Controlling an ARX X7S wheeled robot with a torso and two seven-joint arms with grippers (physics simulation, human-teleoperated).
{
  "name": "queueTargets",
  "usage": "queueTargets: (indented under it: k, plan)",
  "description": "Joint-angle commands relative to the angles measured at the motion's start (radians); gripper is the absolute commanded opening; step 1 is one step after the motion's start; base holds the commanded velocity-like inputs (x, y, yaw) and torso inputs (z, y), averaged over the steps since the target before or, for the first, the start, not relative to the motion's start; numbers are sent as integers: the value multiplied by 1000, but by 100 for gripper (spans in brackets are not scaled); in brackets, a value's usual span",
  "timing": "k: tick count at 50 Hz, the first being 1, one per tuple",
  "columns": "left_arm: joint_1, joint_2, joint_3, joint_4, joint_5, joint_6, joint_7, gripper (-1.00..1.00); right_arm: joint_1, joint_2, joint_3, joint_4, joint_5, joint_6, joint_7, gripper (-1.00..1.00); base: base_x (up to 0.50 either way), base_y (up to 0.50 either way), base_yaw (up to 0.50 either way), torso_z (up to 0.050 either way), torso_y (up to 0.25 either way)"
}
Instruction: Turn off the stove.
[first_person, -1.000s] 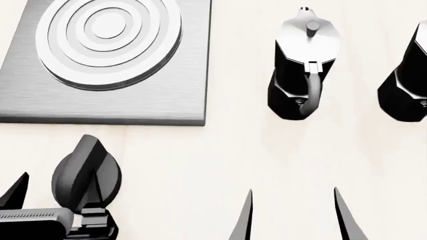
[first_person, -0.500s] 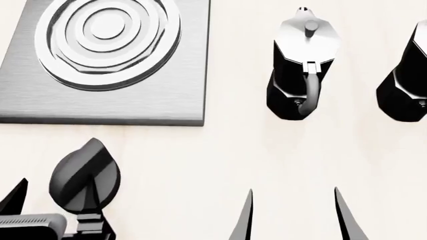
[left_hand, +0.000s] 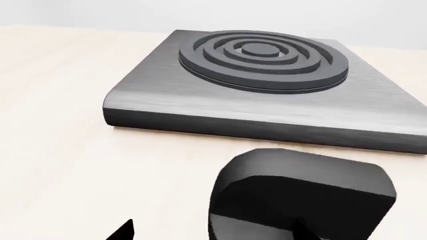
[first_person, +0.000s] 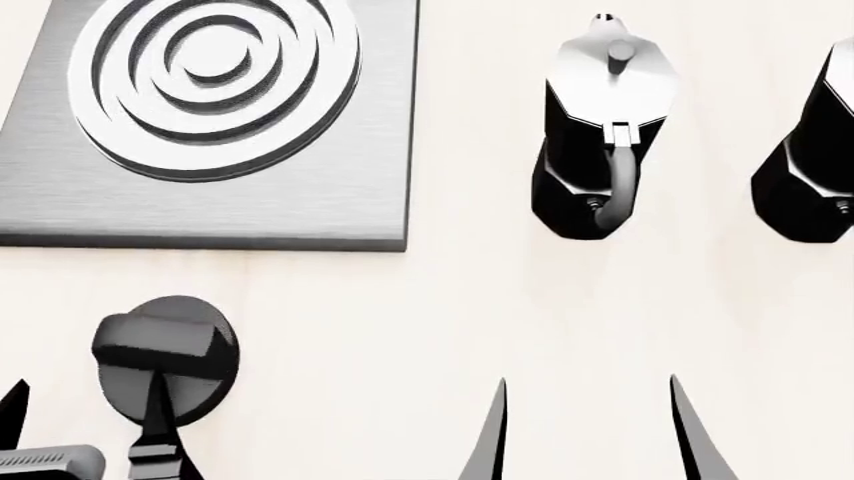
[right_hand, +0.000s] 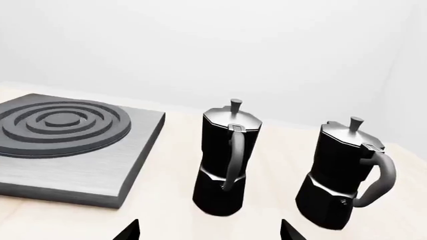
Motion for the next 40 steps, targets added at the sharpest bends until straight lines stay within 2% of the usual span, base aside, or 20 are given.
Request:
queueTargets:
  k: [1,40]
  plan:
    - [17,-18,-49,-27,-9,-22,-49,100,0,3,-3,-2,0,0,3,100,0,0,0,0,0]
    - [-92,0,-64,-117,-35,-60,-61,100,2,11,-6,-3,11,-6,13,100,0,0,0,-1,-3]
